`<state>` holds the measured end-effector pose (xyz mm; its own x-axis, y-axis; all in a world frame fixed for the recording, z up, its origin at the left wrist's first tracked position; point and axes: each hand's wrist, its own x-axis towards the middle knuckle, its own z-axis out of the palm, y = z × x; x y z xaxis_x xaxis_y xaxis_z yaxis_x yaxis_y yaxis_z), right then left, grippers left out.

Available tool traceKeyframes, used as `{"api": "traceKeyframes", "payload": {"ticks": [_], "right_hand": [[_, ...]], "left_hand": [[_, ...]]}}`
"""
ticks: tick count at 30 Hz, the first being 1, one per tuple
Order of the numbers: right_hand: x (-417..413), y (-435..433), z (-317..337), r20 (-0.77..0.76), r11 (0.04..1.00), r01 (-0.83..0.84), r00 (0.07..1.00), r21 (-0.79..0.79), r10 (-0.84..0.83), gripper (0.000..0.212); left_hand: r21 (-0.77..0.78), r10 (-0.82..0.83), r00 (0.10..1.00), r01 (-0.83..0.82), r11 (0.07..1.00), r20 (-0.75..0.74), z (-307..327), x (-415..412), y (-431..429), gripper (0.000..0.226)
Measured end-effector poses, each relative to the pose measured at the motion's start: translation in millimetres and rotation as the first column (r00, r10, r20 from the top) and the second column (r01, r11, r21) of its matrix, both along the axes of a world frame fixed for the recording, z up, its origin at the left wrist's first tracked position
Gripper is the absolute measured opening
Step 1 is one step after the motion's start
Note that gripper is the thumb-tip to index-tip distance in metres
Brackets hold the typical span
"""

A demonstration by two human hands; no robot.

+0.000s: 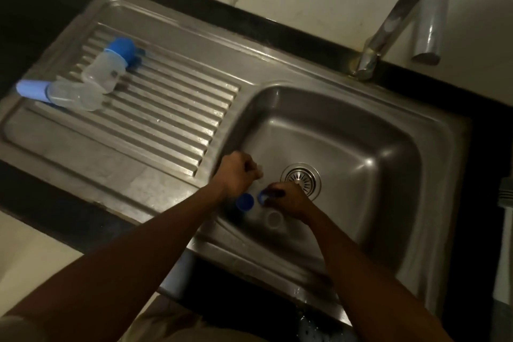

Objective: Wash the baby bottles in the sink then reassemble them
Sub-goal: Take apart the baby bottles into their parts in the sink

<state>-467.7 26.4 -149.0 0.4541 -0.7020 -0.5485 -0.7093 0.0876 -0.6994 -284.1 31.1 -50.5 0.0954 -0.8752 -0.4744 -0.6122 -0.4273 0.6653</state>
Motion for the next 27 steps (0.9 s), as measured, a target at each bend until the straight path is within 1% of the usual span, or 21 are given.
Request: {"api": "traceKeyframes", "payload": {"ticks": [2,5,7,12,14,18,20,22,27], "right_hand": [[-4.4,-2.4,-2.4,0.022,0.999,0.052,0.998,0.012,-0.052,0.023],[-7.7,-6.9,-4.2,0.035,0.989,0.141,0.989,0.031,-0.142,0.026],[-5.6,-6.9,-3.5,0.032,0.986,0.163,0.986,0.020,-0.164,0.025],[-0.2,-0.4,-13.0,0.021,0.983,0.182,0.983,0.020,-0.182,0.024],[1.8,1.0,-15.1,0.014,0.979,0.200,0.980,0.033,-0.200,0.024],[4.5,2.0,-15.1,-0.003,0.977,0.210,0.978,0.036,-0.210,0.023],[5.6,0.1,-12.6,-0.017,0.982,0.186,0.982,0.028,-0.186,0.023],[6.2,-2.0,-8.8,-0.049,0.987,0.159,0.986,0.026,-0.158,0.023],[1.1,-1.4,-1.3,-0.098,0.988,0.153,0.984,0.016,-0.150,0.031]], "left_hand": [[0.044,-0.046,0.998,0.044,0.998,0.049,-9.7,-1.1,-1.8,0.017],[0.121,-0.114,0.988,0.101,0.987,0.107,-19.3,-2.4,-4.4,0.024],[0.137,-0.150,0.977,0.130,0.982,0.148,-26.4,-3.6,-5.3,0.028],[0.298,-0.266,0.929,0.187,0.936,0.256,-44.5,-8.1,-2.7,0.036],[0.322,-0.314,0.905,0.218,0.921,0.287,-43.5,-9.8,-2.0,0.035],[0.324,-0.345,0.858,0.226,0.919,0.380,-41.3,-12.2,-6.1,0.032],[0.316,-0.349,0.851,0.232,0.920,0.393,-40.4,-11.9,-7.1,0.032],[0.306,-0.358,0.856,0.252,0.918,0.372,-36.1,-11.0,-5.0,0.031],[0.146,-0.288,0.900,0.253,0.957,0.328,-11.9,-4.4,0.3,0.039]]}}
